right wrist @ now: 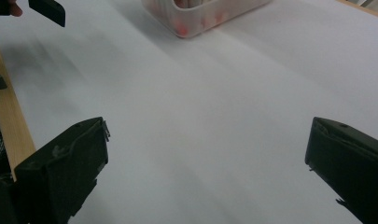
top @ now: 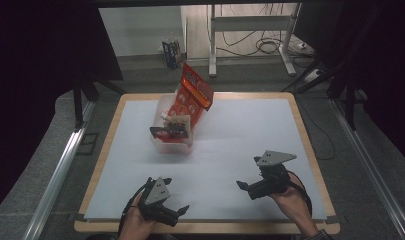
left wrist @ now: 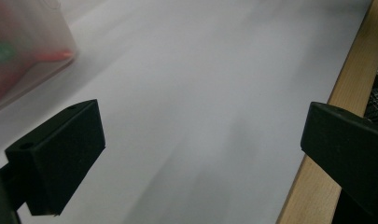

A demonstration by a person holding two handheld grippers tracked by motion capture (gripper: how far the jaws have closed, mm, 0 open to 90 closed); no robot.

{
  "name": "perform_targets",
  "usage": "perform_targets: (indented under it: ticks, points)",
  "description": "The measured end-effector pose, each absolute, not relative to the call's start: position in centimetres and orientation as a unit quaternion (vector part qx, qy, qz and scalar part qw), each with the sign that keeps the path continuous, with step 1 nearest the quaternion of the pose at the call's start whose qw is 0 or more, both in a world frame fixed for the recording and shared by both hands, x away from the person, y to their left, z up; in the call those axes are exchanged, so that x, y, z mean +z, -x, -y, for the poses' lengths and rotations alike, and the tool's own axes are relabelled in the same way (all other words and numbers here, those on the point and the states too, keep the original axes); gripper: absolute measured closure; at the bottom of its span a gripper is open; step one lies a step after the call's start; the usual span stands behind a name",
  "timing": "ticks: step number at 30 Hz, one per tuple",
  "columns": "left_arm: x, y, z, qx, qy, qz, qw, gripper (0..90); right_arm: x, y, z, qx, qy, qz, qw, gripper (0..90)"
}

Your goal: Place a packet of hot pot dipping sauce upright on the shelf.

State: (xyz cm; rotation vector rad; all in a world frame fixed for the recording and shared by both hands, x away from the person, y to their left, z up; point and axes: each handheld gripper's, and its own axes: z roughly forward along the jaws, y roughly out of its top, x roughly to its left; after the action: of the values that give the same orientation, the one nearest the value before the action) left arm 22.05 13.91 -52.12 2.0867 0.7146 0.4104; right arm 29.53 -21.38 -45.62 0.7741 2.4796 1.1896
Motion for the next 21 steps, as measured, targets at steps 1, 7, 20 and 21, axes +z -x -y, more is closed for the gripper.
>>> perform_targets:
  ticks: [1,7,20,21]
  points:
    - [-52.1,-22.1,-13.9,0.164,-0.838,-0.287,0.434,0.0,-45.6,-29.4,21.6,0.412,-0.27,-0.858,0.144,0.0]
    - [-52.1,-22.1,-13.9,0.164,-0.84,-0.285,0.432,0.0,-45.4,-28.7,22.8,0.411,-0.28,-0.853,0.155,0.0]
    - [-52.1,-22.1,-13.9,0.165,-0.841,-0.286,0.429,0.0,-45.9,-27.6,25.2,0.411,-0.299,-0.842,0.181,0.0]
    - [-52.1,-22.1,-13.9,0.166,-0.841,-0.286,0.429,0.0,-46.0,-27.5,25.5,0.41,-0.302,-0.841,0.182,0.0]
